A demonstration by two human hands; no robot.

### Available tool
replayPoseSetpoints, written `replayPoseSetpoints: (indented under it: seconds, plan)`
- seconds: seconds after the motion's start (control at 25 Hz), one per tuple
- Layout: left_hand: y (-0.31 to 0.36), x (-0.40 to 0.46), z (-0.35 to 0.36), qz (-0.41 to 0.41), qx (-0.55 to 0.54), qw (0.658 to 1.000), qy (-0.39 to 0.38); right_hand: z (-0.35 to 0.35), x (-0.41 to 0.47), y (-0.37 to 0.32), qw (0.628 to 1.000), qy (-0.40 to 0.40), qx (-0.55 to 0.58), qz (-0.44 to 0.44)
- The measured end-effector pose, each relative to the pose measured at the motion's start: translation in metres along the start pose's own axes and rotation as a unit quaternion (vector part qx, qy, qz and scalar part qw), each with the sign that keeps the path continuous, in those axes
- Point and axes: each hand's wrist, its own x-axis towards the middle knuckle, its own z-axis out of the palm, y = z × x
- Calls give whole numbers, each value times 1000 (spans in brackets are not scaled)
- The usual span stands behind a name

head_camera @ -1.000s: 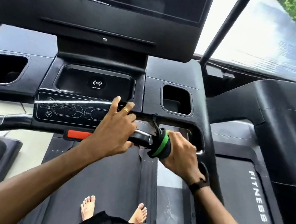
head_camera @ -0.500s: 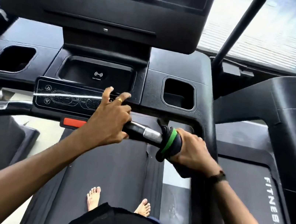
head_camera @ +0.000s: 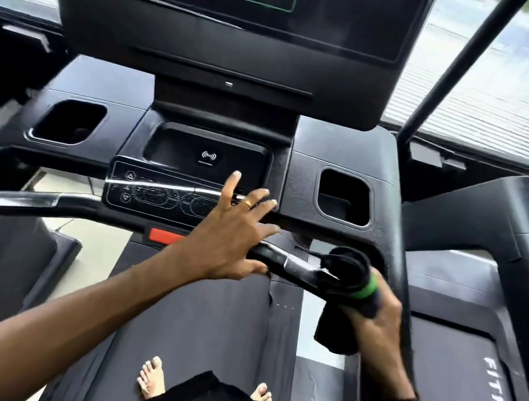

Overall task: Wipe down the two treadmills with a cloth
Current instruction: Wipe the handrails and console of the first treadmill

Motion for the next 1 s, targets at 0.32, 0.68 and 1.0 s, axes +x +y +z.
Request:
replayPoseSetpoints:
  seconds: [0.32,0.68,1.0]
  plan:
    - [-76,-44,-22,-152,-178,954,189,71,104,-111,995,19,95,-36]
    - [-206,-151,0,-370,-230,852,290,228,208,-72,716,-367,-555,-210]
    - [-231,-144,23,-446,-215,827,266,342,215,-102,608,-483,-476,-414]
